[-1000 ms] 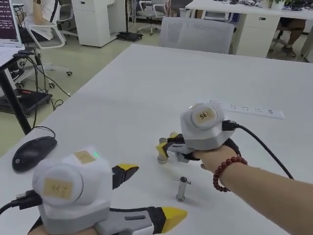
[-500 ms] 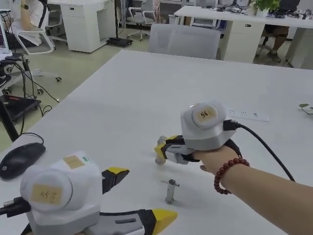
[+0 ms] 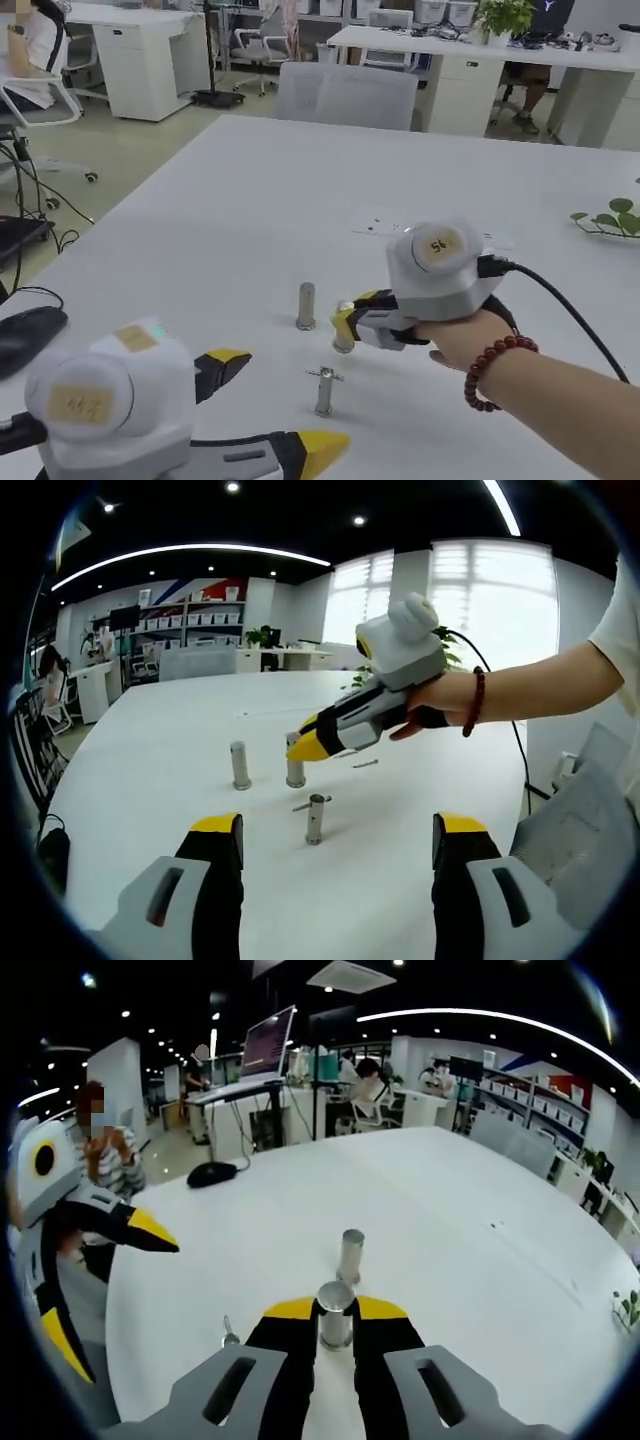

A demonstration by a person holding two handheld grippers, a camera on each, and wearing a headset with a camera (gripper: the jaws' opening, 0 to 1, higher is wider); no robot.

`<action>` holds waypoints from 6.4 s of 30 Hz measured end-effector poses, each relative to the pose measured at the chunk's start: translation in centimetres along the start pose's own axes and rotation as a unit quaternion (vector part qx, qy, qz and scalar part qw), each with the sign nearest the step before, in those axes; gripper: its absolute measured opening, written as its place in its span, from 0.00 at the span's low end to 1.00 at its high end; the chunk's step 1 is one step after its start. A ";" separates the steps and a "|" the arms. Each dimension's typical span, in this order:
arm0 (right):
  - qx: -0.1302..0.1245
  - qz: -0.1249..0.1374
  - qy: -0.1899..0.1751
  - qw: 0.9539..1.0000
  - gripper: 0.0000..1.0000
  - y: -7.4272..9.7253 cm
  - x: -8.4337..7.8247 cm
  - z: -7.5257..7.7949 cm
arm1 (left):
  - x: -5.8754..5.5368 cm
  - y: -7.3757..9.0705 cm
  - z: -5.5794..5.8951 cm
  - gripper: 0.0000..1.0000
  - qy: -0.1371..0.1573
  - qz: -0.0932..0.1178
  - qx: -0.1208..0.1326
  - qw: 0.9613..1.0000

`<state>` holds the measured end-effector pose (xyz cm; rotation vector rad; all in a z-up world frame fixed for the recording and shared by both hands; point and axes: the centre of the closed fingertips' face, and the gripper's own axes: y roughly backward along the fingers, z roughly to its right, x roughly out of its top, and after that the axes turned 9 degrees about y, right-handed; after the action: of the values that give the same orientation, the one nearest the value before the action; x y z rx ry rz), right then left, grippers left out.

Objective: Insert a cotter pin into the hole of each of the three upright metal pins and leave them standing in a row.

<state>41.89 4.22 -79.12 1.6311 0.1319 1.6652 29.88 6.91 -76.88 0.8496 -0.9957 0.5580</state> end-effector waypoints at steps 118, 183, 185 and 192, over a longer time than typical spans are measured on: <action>-0.033 -0.042 -0.090 0.995 0.34 9.5 -9.2 0.1 | -0.8 1.3 2.3 0.73 -0.021 -0.008 0.001 1.000; 0.105 -0.229 0.089 0.964 0.07 5.9 -14.9 6.4 | -1.0 1.1 1.3 0.63 -0.019 -0.004 0.009 1.000; 0.107 -0.234 0.099 0.961 0.05 5.9 -15.0 6.4 | -1.1 1.1 1.2 0.63 -0.022 -0.008 0.010 1.000; 0.104 -0.248 0.121 0.956 0.04 6.0 -14.7 6.2 | -1.0 1.2 0.9 0.62 -0.021 -0.009 0.013 1.000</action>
<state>42.76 -11.19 -86.47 1.3833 0.7976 1.4784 28.09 6.76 -77.13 0.8955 -1.0194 0.5413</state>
